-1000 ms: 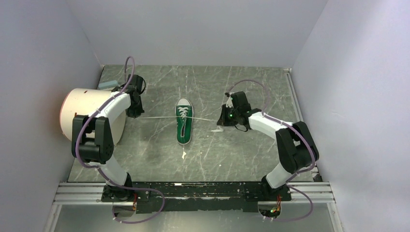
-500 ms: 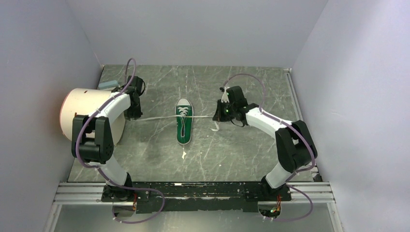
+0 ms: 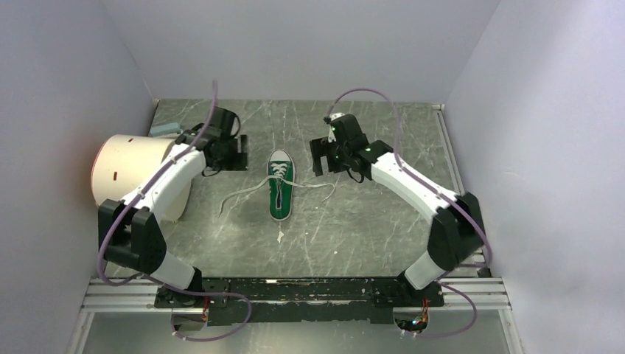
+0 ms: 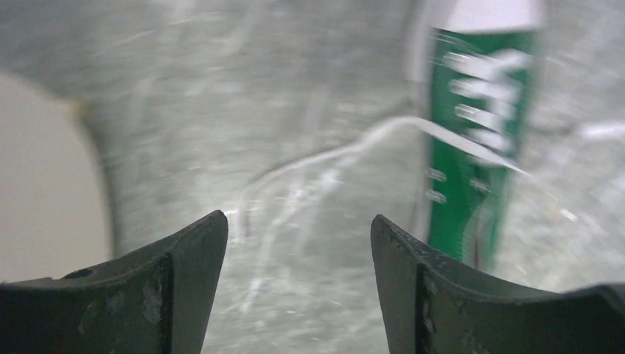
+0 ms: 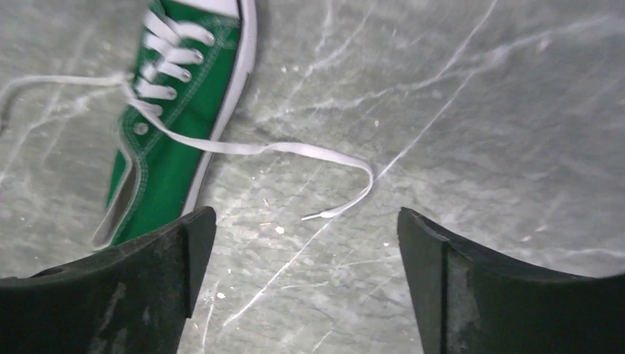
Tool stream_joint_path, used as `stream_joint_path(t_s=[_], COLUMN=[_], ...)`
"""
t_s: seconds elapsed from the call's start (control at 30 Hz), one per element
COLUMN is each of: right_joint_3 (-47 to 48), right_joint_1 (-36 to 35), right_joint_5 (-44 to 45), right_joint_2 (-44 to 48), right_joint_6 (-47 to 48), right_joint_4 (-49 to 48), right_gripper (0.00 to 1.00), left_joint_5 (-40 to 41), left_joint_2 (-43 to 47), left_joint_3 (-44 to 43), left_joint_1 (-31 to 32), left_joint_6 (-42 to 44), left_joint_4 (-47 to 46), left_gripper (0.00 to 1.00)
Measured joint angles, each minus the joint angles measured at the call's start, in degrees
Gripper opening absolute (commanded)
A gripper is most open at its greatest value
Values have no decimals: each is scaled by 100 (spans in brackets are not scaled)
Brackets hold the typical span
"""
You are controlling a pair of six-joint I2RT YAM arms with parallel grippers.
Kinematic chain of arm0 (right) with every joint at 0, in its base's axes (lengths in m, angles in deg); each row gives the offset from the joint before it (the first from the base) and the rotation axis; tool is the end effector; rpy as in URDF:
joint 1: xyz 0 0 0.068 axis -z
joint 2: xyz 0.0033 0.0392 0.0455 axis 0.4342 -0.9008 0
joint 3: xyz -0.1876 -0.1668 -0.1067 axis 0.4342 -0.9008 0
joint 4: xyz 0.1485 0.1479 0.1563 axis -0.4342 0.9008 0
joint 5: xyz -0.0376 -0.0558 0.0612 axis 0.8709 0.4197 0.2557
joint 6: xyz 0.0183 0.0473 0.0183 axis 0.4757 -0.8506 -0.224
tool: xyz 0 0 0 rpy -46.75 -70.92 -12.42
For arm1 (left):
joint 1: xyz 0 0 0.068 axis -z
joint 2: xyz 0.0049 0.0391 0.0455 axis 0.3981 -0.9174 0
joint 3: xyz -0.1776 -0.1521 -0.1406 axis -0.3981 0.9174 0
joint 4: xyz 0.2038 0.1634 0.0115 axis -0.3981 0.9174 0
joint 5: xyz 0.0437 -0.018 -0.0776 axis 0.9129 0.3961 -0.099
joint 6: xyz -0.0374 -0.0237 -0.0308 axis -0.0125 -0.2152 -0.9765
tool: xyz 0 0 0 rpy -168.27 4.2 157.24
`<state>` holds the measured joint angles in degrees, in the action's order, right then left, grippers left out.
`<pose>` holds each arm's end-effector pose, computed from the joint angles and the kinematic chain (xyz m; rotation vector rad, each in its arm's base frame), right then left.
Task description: Tie the shoes
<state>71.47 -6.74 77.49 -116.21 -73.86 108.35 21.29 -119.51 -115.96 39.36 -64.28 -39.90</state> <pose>0.2995 0.1898 0.2671 -0.4017 2.4095 0.3439 0.3052 -0.0804 0.2793 -0.0896 2.5788 0.0198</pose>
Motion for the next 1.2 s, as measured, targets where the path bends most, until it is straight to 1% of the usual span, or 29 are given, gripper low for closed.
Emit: stream_joint_path(t_s=[0.07, 0.13, 0.23, 0.27, 0.33, 0.43, 0.53, 0.63, 0.7, 0.77, 0.83, 0.9, 1.0, 1.2], right_joint_3=[101, 140, 136, 111, 20, -247, -439, -507, -590, -743, -901, -1014, -1027, -1049], right_joint_1=[-85, 79, 793, 1027, 1246, 1207, 1163, 1145, 1119, 1062, 986, 920, 861, 861], right_joint_5=[299, 376, 15, -57, -175, -461, -750, -1145, -1462, -1871, -2186, -2415, -2717, -3051], right_joint_2=[409, 809, 1139, 1165, 1161, 1152, 1130, 955, 780, 566, 354, 188, -37, -90], right_joint_6=[9, -114, -295, -334, -361, -356, -363, -415, -446, -472, -487, -507, -505, -404], right_joint_4=[136, 280, 450, 509, 629, 828, 861, 782, 562, 249, -79, -358, -662, -955], right_gripper=[100, 100, 100, 100, 99, 97, 92, 92, 92, 93, 93, 92, 92, 92], left_joint_5=[-431, -802, -1266, -1408, -1663, -1904, -1971, -2000, -2328, -2953, -3421, -3700, -3825, -3827], left_joint_2=[103, 118, 2, -42, -146, -385, -546, -686, -780, -831, -879, -992, -1169, -1727], left_joint_3=[39, 72, 76, 81, 79, -7, 7, 48, 127, 341, 520, 638, 765, 798], left_joint_1=[345, 562, 675, 680, 684, 693, 695, 691, 627, 520, 433, 367, 282, 164], left_joint_6=[72, 184, 332, 391, 487, 636, 680, 706, 710, 614, 413, 210, -15, -442], left_joint_4=[-166, -275, -411, -479, -590, -673, -820, -997, -1239, -1692, -2055, -2326, -2542, -2811], left_gripper=[77, 79, 92, 93, 97, 97, 96, 97, 97, 95, 96, 97, 97, 97])
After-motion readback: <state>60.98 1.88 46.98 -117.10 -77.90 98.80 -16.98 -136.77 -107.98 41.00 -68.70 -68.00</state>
